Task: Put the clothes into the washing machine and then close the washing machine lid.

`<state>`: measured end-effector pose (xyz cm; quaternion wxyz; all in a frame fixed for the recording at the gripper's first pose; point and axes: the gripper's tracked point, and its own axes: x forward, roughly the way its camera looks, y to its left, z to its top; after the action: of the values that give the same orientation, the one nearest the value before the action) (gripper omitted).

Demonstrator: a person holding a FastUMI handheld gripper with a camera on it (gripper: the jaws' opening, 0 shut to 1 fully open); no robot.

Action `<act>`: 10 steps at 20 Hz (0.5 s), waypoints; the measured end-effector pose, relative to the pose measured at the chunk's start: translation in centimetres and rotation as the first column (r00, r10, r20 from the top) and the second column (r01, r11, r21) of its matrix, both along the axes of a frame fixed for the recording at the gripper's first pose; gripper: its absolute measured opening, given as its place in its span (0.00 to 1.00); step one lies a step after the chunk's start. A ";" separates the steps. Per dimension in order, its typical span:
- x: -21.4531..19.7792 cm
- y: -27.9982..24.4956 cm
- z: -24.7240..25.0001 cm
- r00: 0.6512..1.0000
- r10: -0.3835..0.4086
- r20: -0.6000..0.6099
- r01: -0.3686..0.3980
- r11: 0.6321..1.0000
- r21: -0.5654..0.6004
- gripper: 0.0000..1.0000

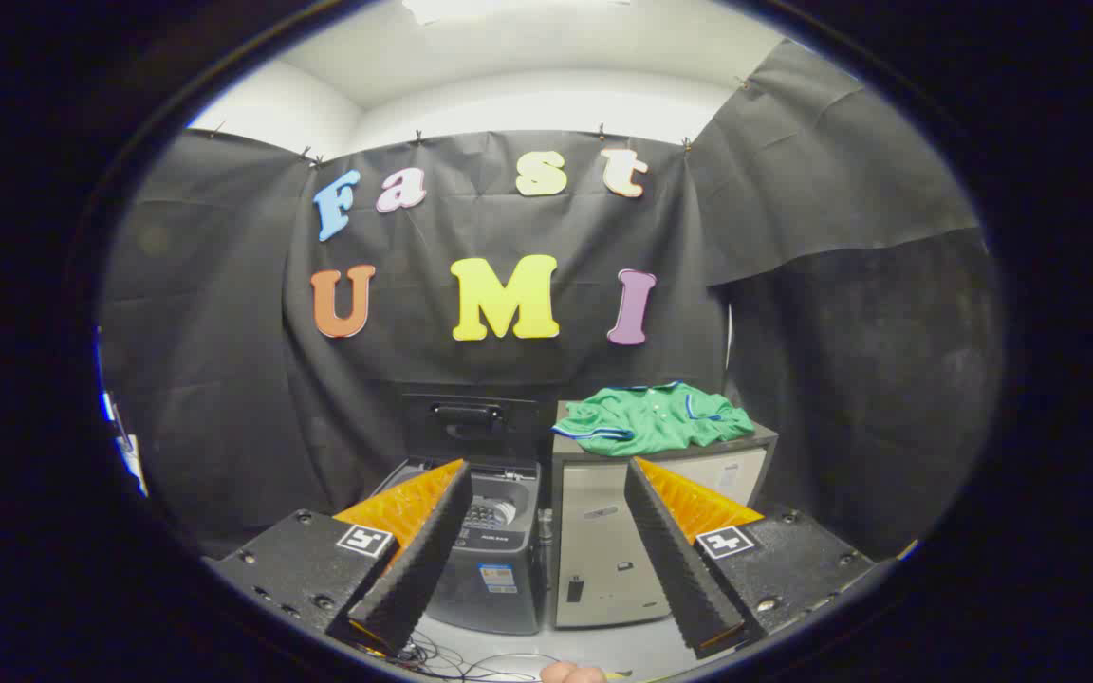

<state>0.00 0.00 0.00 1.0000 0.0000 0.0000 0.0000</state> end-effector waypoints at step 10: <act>0.3 -0.2 0.1 1.000 -0.010 0.000 0.010 1.000 0.004 1.00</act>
<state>0.29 -0.20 0.07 1.0000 0.0022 -0.0002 -0.0052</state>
